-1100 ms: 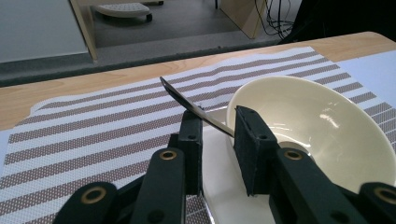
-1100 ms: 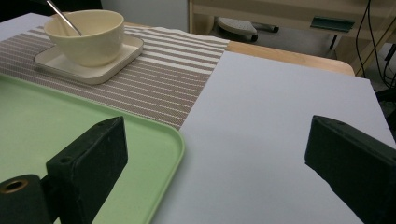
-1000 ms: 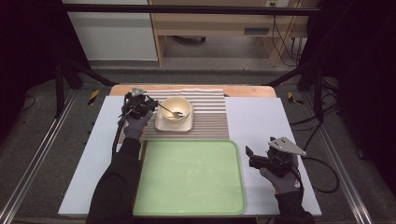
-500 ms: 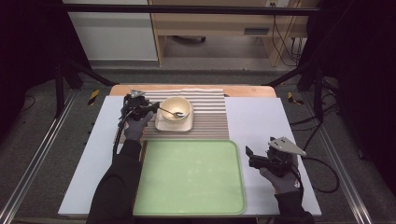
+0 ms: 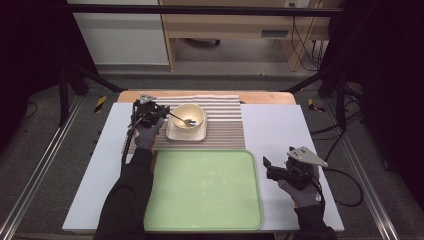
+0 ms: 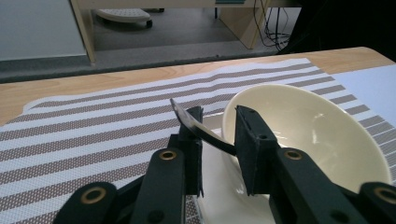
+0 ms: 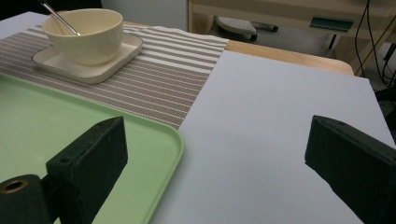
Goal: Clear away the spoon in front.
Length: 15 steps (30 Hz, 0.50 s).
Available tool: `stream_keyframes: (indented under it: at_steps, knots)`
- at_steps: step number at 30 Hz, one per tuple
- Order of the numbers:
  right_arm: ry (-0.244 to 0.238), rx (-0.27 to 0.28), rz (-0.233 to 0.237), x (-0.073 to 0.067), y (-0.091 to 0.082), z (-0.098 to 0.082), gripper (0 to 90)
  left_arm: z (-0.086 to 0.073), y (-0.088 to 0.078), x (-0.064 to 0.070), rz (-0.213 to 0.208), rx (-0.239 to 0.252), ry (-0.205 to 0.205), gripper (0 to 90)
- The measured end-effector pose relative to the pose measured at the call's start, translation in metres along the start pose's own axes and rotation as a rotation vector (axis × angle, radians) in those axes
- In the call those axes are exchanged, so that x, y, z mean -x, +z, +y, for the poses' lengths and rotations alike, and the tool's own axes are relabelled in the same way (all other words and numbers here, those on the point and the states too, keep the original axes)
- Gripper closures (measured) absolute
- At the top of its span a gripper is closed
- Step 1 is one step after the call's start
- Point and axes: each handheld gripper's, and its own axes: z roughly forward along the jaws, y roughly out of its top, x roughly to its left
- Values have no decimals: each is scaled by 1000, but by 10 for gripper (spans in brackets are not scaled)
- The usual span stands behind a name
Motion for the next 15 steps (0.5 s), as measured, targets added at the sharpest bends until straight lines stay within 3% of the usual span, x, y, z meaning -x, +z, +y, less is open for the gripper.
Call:
stream_keyframes:
  at_steps: [15]
  knots:
    - [-1,3,1,-1,-1,1,58,9,-16,23,-93,55,26,861]
